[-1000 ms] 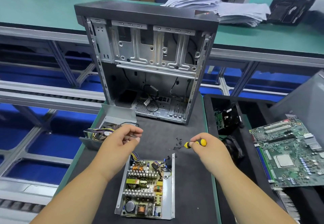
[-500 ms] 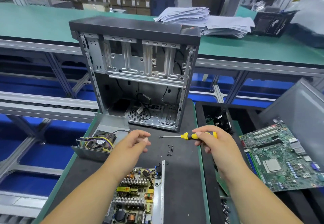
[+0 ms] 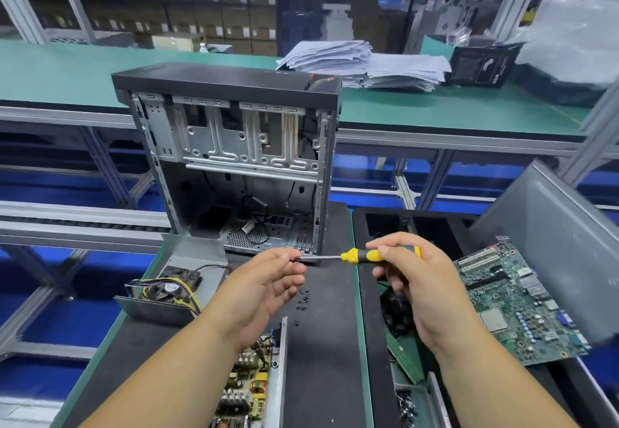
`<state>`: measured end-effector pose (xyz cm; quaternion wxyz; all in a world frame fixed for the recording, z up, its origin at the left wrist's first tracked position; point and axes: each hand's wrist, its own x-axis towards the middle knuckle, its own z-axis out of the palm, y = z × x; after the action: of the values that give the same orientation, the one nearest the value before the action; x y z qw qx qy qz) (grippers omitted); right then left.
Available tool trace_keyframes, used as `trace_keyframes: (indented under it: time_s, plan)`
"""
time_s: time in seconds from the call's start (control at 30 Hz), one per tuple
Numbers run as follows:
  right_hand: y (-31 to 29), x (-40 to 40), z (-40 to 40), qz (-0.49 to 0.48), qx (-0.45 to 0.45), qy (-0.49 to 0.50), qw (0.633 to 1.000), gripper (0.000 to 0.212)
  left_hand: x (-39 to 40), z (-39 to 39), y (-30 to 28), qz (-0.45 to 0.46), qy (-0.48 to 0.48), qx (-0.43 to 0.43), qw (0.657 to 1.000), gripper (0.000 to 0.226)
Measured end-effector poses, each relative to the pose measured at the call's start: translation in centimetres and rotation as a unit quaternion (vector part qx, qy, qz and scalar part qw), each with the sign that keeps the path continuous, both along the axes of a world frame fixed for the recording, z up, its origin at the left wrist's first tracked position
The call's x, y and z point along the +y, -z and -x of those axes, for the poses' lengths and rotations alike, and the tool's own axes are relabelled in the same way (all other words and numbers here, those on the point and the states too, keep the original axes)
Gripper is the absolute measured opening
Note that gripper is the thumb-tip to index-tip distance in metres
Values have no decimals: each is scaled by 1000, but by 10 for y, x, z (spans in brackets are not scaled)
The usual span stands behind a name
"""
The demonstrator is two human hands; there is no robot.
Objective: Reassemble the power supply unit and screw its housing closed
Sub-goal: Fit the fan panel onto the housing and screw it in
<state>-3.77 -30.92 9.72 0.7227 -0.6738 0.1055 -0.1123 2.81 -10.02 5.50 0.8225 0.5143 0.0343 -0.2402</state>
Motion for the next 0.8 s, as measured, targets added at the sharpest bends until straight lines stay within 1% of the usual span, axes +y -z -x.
trace_keyframes:
  time_s: [0.13,0.23,0.47,0.67,0.8]
  plan:
    - [-1,-7,3,-6,4,-6,1000,12,-5,4,-1,-2,-2,-12,1000,21]
    - [0,-11,5,-11,1,-12,1000,21,-7,8,0,-2,-8,-15,1000,10]
    - [-4,-16,7,-19,-14,-31,999,19,-6,16,-1,40,-37,5,998,19]
    - [-6,-16,6,10,-22,-58,998,21,-8,25,-1,43,-63,10,997,21]
    - [-5,-17,7,15,-19,-69,997,19,-10,31,-3,29,-68,-6,997,19]
